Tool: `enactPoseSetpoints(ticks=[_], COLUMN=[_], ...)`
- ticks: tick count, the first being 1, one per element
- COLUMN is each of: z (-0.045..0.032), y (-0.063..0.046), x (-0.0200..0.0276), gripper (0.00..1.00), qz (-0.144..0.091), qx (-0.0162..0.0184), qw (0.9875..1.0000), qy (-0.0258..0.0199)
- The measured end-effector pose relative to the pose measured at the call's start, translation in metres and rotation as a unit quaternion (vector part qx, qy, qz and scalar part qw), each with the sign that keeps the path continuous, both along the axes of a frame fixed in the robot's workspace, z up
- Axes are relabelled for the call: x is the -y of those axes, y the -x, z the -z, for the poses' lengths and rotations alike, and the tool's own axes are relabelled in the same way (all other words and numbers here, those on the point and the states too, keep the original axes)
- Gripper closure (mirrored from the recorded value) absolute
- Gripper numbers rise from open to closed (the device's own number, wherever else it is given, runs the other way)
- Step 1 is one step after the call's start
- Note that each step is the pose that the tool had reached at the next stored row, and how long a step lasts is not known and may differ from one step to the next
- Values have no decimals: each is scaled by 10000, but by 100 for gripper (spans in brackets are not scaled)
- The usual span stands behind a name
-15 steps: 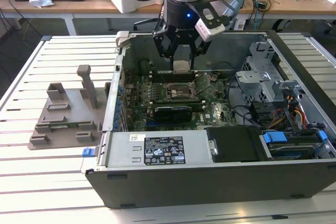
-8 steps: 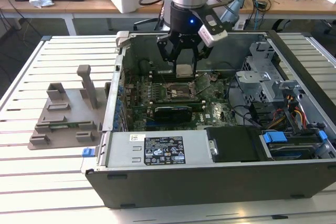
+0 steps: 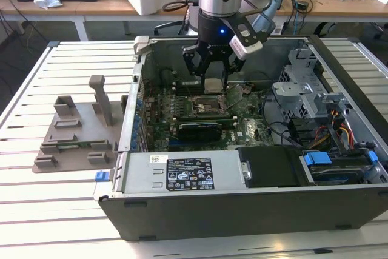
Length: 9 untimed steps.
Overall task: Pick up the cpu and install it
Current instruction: 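Pick up the cpu and move it towards the insertion slot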
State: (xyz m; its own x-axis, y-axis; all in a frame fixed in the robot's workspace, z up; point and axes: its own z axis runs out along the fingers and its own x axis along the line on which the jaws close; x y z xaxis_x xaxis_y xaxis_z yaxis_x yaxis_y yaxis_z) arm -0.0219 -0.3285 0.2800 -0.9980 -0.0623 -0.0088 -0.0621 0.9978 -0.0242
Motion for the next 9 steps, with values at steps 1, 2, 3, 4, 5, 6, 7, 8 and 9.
enactPoseSetpoints(ticks=[1,2,3,4,5,6,7,8,9], z=[5,7,7,8,8,9,9,9,9], y=[0,-1,-1,-1,-2,-2,-2,-2,-2], x=[-6,-8,-8,-9,-9,-9,-10,-10,-10], gripper=[45,45,45,45,45,45,45,45,45], qz=[0,-1,0,1,0,0,0,0,0], qx=[0,0,0,0,0,0,0,0,0], qw=[10000,10000,10000,10000,10000,10000,10000,10000,10000], qy=[1,1,1,1,1,1,1,1,1])
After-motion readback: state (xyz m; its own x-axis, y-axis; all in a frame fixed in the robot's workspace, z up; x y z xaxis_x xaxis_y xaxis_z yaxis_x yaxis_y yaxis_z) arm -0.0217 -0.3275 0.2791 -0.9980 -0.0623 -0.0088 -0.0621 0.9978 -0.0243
